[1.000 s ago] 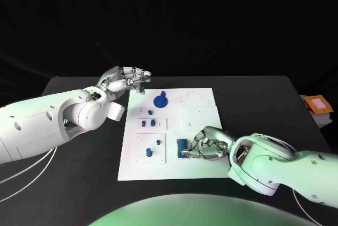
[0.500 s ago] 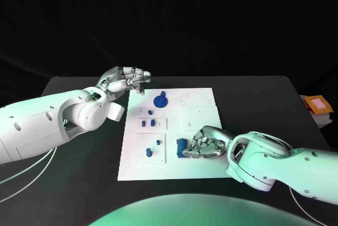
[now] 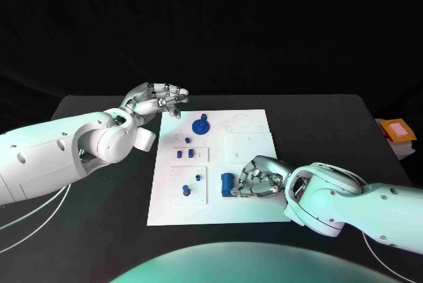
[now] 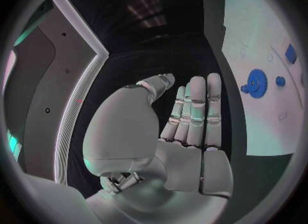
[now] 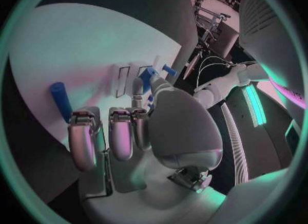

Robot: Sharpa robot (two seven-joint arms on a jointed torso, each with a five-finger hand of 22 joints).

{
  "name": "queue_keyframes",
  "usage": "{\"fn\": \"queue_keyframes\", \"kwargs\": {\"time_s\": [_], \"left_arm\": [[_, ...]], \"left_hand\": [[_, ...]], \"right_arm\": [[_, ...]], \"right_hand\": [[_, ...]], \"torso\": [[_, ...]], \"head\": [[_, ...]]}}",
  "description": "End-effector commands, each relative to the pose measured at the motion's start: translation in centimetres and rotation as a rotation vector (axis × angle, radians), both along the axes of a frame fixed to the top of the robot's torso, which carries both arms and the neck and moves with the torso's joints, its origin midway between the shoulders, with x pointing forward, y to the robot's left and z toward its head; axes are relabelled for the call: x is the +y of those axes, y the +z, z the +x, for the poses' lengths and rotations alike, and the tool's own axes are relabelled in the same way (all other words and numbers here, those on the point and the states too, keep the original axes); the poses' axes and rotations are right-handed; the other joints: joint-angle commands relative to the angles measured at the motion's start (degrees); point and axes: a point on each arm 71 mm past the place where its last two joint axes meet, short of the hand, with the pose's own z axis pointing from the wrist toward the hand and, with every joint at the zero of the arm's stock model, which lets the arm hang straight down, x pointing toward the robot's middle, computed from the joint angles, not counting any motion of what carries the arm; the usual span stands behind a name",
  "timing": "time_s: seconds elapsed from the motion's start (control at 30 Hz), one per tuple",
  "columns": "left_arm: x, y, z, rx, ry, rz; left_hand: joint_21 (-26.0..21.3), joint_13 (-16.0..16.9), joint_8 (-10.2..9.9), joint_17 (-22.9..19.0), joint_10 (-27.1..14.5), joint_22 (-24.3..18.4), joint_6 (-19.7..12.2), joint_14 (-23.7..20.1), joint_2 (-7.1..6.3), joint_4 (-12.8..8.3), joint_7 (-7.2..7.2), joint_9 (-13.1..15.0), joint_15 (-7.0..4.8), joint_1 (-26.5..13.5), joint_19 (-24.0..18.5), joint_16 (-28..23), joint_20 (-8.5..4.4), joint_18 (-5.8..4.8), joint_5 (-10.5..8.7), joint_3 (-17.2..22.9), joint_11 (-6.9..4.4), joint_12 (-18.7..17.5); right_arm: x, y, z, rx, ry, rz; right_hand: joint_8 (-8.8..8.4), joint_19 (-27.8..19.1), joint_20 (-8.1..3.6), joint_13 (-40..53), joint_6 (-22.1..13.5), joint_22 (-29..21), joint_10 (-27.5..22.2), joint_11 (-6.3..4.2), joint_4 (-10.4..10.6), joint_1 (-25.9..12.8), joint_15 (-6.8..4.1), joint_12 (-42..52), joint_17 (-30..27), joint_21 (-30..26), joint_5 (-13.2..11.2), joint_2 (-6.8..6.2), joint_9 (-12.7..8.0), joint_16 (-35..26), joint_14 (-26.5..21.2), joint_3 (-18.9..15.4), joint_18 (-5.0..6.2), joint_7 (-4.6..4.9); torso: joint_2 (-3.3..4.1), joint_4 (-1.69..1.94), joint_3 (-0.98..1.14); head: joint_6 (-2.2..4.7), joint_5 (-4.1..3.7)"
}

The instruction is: Assemble the parts on the task board

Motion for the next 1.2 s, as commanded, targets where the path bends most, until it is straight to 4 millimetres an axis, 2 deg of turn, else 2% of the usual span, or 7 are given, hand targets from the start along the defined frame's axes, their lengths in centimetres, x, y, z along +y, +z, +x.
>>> {"fn": "queue_keyframes", "kwargs": {"time_s": [0.03, 0.1, 0.2, 0.3, 0.93, 1.13, 1.2], "left_arm": [[-0.2, 0.1, -0.1, -0.007, -0.014, -0.009], [-0.1, 0.1, -0.1, -0.008, -0.013, -0.009], [0.0, 0.1, -0.1, -0.009, -0.011, -0.008], [0.0, 0.1, -0.1, -0.009, -0.010, -0.008], [0.0, 0.1, -0.1, -0.009, -0.009, -0.007], [0.0, 0.1, -0.1, -0.010, -0.008, -0.008], [0.0, 0.1, -0.1, -0.011, -0.008, -0.008]], "left_hand": [[-0.20, 0.10, 0.27, 0.07, -0.45, -0.08, -0.32, -0.27, 0.30, 0.13, 1.22, 0.05, 0.04, 0.20, 0.11, 0.19, 0.12, 0.82, 0.20, 0.11, 0.00, 0.32], [-0.20, 0.10, 0.27, 0.07, -0.45, -0.08, -0.32, -0.27, 0.30, 0.13, 1.22, 0.05, 0.04, 0.20, 0.11, 0.19, 0.12, 0.82, 0.20, 0.11, 0.00, 0.32], [-0.20, 0.10, 0.27, 0.07, -0.45, -0.08, -0.32, -0.27, 0.30, 0.13, 1.22, 0.05, 0.04, 0.20, 0.11, 0.19, 0.12, 0.82, 0.20, 0.11, 0.00, 0.32], [-0.20, 0.10, 0.27, 0.07, -0.45, -0.08, -0.32, -0.27, 0.30, 0.13, 1.22, 0.05, 0.04, 0.20, 0.11, 0.19, 0.12, 0.82, 0.20, 0.11, 0.00, 0.32], [-0.20, 0.10, 0.27, 0.07, -0.45, -0.08, -0.32, -0.27, 0.30, 0.13, 1.22, 0.05, 0.04, 0.20, 0.11, 0.19, 0.12, 0.82, 0.20, 0.11, 0.00, 0.32], [-0.20, 0.10, 0.27, 0.07, -0.45, -0.08, -0.32, -0.27, 0.30, 0.13, 1.22, 0.05, 0.04, 0.20, 0.11, 0.19, 0.12, 0.82, 0.20, 0.11, 0.00, 0.32], [-0.20, 0.10, 0.27, 0.07, -0.45, -0.08, -0.32, -0.27, 0.30, 0.13, 1.22, 0.05, 0.04, 0.20, 0.11, 0.19, 0.12, 0.82, 0.20, 0.11, 0.00, 0.32]], "right_arm": [[-0.4, -0.4, 0.0, 0.010, 0.013, -0.025], [-0.5, -0.4, 0.0, 0.011, 0.016, -0.023], [-0.6, -0.4, 0.0, 0.013, 0.021, -0.019], [-0.6, -0.4, 0.0, 0.014, 0.022, -0.018], [-0.8, 0.1, -0.4, -0.006, 0.020, 0.019], [-1.9, 0.4, 0.0, -0.029, -0.009, 0.011], [-2.5, 0.8, 0.2, -0.047, -0.026, 0.010]], "right_hand": [[0.30, 6.00, -0.60, 14.30, -0.34, 15.08, 5.47, -0.33, -0.10, 1.01, -0.32, 0.33, 12.45, 0.31, -0.28, -0.43, -0.07, 0.05, 5.53, 0.66, -0.82, -0.32], [0.35, 6.00, -0.61, 14.27, -0.39, 15.08, 5.45, -0.33, -0.22, 1.42, -0.32, 0.29, 12.44, 0.31, -0.17, -1.05, -0.13, 0.05, 5.53, 0.86, -0.82, -0.30], [0.38, 6.00, -0.64, 14.29, -0.48, 15.08, 5.46, -0.34, -0.16, 2.40, -0.34, 0.30, 12.45, 0.31, 3.23, -2.09, -0.39, 0.05, 5.53, 2.14, -0.82, -0.32], [0.41, 6.00, -0.65, 14.26, -0.49, 15.08, 5.43, -0.36, -0.16, 2.67, -0.35, 0.26, 12.42, 0.31, 3.81, -2.56, -0.48, 0.03, 5.53, 2.58, -0.82, -0.34], [0.85, 5.98, -0.59, 14.38, -0.19, 15.06, 5.52, -0.22, 1.13, 1.07, -0.25, 0.39, 12.38, 0.24, 1.30, -3.44, -0.65, 0.01, 5.52, 3.31, -0.80, -0.17], [0.83, 5.90, -0.58, 14.18, -0.35, 15.00, 5.36, -0.24, 0.96, 1.27, -0.25, 0.14, 12.25, 0.03, 0.94, -3.39, -0.70, -0.03, 5.49, 3.61, -0.75, -0.21], [0.32, 5.70, -0.51, 13.77, -1.29, 14.84, 5.03, 0.01, 0.91, 1.35, -0.12, -0.38, 12.00, -0.50, 0.74, -3.66, -0.97, -0.12, 5.44, 3.89, -0.64, 0.16]], "torso": [[0.01, -0.02, 0.00], [0.00, -0.04, 0.00], [0.00, -0.04, 0.00], [-0.02, -0.04, 0.01], [0.01, -0.04, 0.04], [-0.03, -0.10, 0.00], [-0.03, -0.12, 0.00]], "head": [[-0.03, 0.02], [-0.06, 0.11], [-0.06, 0.11], [-0.11, 0.08], [-0.02, 0.24], [0.08, 0.08], [0.14, -0.01]]}}
